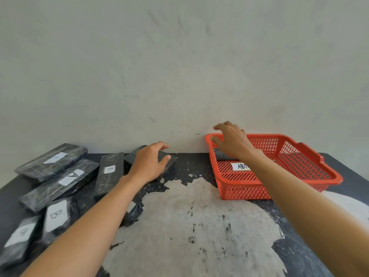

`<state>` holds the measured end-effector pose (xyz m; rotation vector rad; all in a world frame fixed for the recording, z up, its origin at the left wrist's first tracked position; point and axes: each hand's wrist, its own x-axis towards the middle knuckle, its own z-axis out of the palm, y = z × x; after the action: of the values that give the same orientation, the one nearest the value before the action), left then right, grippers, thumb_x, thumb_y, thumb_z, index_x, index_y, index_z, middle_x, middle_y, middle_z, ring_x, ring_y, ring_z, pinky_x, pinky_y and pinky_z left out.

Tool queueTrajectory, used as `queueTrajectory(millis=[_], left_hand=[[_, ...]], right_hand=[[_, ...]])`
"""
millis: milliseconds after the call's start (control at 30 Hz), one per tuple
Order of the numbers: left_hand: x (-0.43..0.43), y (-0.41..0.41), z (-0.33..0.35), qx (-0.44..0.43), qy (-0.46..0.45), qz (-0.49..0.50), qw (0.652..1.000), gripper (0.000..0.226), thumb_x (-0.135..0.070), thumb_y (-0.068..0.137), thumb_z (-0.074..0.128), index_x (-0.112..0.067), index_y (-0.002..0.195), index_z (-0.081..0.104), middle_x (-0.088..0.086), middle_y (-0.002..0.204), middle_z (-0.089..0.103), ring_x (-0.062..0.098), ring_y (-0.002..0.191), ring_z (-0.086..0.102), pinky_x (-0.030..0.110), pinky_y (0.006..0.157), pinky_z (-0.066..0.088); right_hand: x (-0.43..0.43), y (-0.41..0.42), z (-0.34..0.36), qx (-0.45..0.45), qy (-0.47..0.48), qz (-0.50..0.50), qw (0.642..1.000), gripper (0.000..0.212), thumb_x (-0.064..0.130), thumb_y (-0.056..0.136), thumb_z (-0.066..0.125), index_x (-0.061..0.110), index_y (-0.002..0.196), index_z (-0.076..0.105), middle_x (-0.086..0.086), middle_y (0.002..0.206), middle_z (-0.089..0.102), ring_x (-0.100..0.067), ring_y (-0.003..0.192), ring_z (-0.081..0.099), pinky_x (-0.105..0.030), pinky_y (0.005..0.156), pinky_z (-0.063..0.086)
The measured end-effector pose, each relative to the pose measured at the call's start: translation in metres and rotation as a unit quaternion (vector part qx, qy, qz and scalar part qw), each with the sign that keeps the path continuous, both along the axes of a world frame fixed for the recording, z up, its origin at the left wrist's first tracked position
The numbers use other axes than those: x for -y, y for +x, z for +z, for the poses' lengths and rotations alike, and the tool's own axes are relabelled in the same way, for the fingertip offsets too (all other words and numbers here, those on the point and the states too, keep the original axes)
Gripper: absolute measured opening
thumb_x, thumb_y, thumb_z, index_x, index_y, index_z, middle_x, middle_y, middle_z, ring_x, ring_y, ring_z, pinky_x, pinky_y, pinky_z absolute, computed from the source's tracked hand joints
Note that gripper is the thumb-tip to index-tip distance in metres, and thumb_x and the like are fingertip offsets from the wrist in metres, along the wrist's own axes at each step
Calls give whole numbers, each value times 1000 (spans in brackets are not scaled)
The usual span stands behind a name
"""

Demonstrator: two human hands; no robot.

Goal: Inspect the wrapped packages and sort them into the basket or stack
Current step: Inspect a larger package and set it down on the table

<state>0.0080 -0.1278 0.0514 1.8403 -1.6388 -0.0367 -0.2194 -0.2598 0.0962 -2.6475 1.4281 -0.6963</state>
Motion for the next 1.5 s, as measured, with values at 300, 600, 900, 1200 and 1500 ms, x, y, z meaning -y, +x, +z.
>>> queueTrajectory(millis=[300,600,900,1200,1500], left_hand=[[-61,26,-13,-99,-52,51,992,26,-20,96,61,-20,122,62,-7,121,64,11,106,58,24,88,42],[-70,42,-27,-153,-60,77,983,32,-22,95,62,-19,127,60,-6,123,63,3,115,53,11,89,32],[-66,44,-33,-172,-78,88,978,32,-26,95,63,-22,126,59,-12,125,59,1,112,49,6,92,38],[-72,43,-20,-328,-148,52,932,61,-35,88,71,-33,142,43,-18,136,54,-4,122,53,29,104,47],[-75,23,-32,-375,-197,20,905,49,-16,83,78,-37,120,53,-20,110,65,-8,103,63,19,86,52]], right_hand=[[-80,89,-34,65,146,33,987,68,55,94,52,7,142,42,-14,143,44,-32,134,39,-44,108,36],[-43,154,-92,31,246,-116,962,104,83,77,47,5,144,32,-17,144,33,-38,131,31,-48,108,31],[-48,132,-88,269,271,26,924,67,26,80,80,20,120,28,-10,124,55,-21,101,58,-23,69,49],[-104,75,-35,341,212,133,906,66,19,79,81,25,123,34,13,108,58,4,79,67,-23,59,59],[-122,71,-37,406,222,87,882,40,38,90,67,16,112,42,0,97,63,-10,78,70,-32,65,62]])
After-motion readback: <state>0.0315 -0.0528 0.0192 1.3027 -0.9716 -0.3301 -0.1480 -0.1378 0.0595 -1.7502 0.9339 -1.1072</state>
